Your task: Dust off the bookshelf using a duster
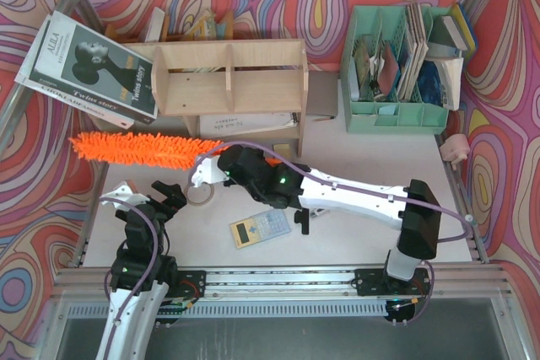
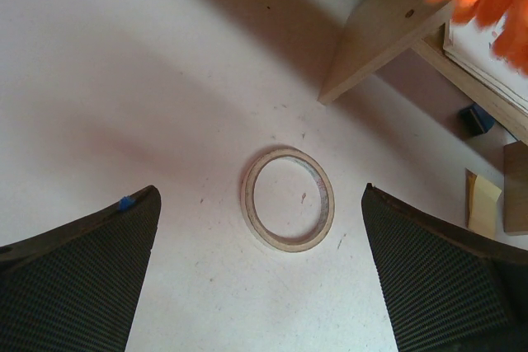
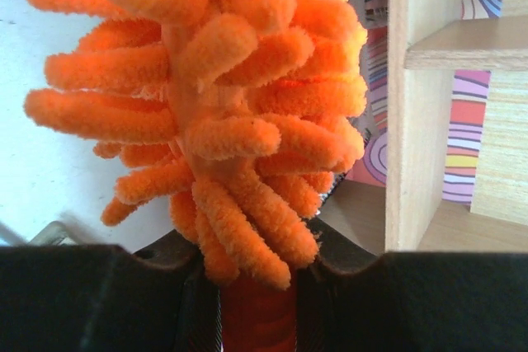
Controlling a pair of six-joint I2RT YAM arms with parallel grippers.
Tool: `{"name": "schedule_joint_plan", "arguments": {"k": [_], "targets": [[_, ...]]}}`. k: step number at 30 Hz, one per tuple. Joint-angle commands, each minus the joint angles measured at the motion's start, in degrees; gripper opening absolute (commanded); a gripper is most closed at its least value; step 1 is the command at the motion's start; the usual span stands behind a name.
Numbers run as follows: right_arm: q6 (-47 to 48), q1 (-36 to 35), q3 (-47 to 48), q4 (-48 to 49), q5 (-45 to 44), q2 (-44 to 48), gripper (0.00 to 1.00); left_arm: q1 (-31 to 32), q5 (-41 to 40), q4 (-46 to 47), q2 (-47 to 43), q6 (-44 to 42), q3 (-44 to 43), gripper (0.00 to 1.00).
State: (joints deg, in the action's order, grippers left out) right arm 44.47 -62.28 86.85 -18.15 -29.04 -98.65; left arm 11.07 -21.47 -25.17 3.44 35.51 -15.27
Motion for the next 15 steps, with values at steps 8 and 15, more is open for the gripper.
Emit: {"name": "schedule_joint_plan", "arguments": {"k": [8, 15], "targets": [[-9.83, -6.59, -0.68, 2.54, -0.62, 5.96, 0.0, -0.26, -0.74, 0.42, -0.56, -0.81, 0.97, 0.99], [-20.22, -11.4, 1.74, 4.77, -0.41, 6.82, 0.0, -0.26, -1.38, -1.18, -2.75, -0.63, 0.76, 0.99]]}}
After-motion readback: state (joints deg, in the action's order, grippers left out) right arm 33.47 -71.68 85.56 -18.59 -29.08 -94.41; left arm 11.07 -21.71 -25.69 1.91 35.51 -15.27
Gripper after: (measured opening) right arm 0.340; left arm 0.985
